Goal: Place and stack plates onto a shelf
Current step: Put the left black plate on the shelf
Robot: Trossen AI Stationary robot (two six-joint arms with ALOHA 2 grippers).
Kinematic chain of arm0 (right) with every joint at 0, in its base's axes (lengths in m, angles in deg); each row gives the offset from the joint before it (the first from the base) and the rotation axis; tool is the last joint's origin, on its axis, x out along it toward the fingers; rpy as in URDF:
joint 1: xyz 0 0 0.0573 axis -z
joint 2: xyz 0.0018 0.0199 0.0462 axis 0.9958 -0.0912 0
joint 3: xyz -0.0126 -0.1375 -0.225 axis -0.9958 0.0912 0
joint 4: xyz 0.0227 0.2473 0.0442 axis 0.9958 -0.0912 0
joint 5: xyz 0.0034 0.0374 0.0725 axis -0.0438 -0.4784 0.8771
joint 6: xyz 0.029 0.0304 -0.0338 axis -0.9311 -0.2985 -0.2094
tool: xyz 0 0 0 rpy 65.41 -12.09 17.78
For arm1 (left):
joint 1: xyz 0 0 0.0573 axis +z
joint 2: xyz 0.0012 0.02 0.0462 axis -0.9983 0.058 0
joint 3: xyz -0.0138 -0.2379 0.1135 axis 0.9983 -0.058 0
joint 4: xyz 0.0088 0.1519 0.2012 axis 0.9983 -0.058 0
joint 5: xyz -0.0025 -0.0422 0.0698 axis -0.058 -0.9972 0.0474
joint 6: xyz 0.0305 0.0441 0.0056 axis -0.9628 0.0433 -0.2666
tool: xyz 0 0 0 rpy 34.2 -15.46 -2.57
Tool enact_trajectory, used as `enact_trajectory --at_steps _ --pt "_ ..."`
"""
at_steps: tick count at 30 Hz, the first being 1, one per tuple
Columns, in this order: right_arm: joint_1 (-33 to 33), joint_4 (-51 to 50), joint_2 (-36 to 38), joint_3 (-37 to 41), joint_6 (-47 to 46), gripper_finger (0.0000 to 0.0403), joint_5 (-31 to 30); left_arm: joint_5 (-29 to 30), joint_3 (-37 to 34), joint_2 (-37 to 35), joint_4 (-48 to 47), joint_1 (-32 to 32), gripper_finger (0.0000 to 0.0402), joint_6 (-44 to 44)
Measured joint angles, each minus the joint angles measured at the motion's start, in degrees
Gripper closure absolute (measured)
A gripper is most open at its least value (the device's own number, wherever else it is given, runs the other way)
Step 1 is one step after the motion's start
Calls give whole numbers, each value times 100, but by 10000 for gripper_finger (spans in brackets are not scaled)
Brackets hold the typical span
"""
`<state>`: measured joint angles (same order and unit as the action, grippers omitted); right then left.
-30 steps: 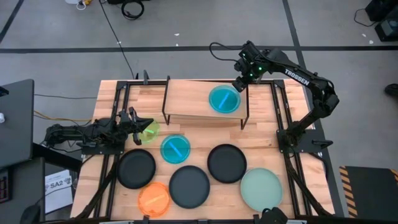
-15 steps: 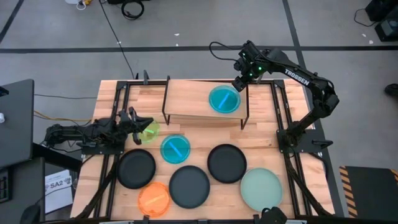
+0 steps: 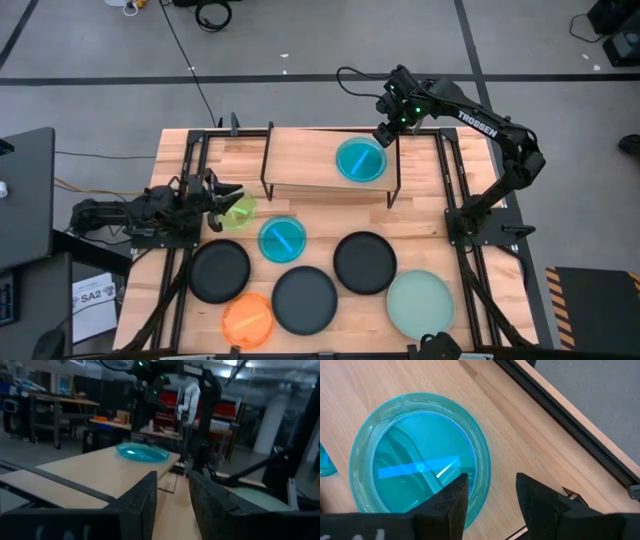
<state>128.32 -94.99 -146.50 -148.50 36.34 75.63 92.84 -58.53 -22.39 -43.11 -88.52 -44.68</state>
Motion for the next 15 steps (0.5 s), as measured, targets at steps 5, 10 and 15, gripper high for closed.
enact_trajectory --at_steps 5,10,15 --pt "0 -1 1 0 0 233 2 -285 734 708 -998 0 280 3" --pt "0 -2 2 0 0 233 2 -790 1478 1647 -1894 0 280 1" --pt "0 -2 2 0 0 233 2 -1288 2071 2537 -2561 0 280 -1"
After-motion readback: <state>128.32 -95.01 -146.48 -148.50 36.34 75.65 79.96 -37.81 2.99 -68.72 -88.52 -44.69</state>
